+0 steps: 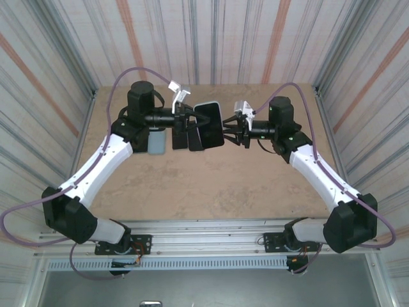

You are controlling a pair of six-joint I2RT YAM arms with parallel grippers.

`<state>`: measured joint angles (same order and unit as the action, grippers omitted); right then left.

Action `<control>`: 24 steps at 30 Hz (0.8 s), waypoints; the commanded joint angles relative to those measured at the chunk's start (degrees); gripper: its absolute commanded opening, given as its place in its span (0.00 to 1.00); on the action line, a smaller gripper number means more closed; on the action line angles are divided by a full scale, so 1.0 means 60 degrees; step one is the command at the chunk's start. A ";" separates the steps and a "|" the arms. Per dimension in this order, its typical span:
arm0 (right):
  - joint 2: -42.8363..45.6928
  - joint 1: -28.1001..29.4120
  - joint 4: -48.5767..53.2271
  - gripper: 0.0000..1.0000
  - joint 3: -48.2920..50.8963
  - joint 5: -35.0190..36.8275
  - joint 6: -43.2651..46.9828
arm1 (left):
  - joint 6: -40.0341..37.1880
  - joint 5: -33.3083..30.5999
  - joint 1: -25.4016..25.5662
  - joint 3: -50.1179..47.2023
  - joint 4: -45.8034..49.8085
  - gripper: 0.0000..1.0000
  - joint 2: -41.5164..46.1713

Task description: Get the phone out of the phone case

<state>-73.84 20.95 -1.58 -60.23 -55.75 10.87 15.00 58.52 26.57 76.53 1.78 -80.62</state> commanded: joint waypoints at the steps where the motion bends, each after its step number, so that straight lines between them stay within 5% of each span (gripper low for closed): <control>1: 0.0033 0.0107 -0.1612 0.43 0.0270 -0.1052 -0.2311 | 0.1458 -0.1655 0.0039 -0.0005 -0.1881 0.00 0.0094; 14: -0.0090 -0.0613 -0.5784 0.50 0.1535 -0.0957 -0.7450 | 0.4895 -0.3322 0.0461 -0.0124 -0.4820 0.00 -0.1065; 24: -0.0071 -0.0867 -0.7353 0.51 0.1843 -0.0046 -1.0437 | 0.6491 -0.5003 0.0930 -0.0168 -0.5131 0.00 -0.1520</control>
<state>-75.44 15.07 -35.79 -49.21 -54.78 -42.74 51.22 38.85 31.03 76.03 -26.20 -88.47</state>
